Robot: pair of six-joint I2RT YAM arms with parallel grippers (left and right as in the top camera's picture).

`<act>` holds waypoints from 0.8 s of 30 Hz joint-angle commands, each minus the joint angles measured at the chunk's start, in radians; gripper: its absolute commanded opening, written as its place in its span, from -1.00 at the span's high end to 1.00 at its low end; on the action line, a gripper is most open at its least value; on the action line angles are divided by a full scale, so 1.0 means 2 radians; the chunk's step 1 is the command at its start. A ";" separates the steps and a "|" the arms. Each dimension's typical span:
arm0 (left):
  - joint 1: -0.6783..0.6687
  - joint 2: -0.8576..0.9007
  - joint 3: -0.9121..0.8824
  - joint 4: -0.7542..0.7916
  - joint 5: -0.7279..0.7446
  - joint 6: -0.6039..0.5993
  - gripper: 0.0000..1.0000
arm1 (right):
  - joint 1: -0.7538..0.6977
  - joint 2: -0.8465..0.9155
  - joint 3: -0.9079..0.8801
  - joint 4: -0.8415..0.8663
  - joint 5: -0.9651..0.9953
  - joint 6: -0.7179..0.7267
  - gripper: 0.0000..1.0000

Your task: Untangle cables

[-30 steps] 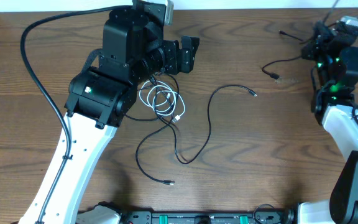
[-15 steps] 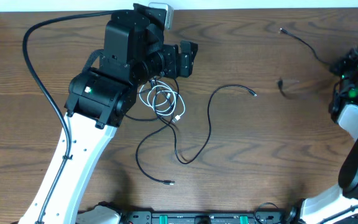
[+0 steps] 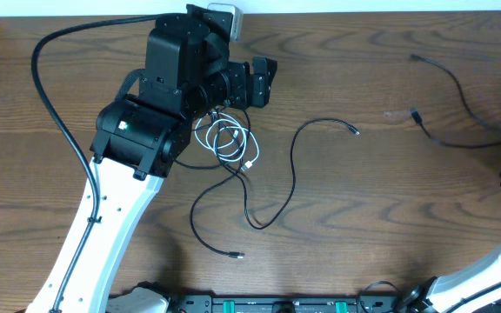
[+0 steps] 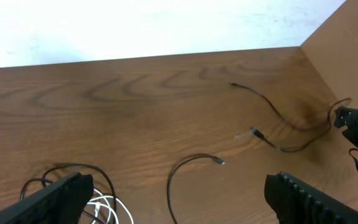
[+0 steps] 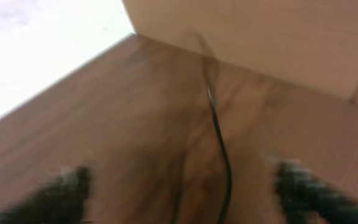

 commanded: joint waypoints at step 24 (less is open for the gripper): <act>0.001 0.009 0.005 -0.010 -0.005 0.007 -0.86 | -0.014 -0.195 0.001 -0.324 -0.250 -0.137 -0.99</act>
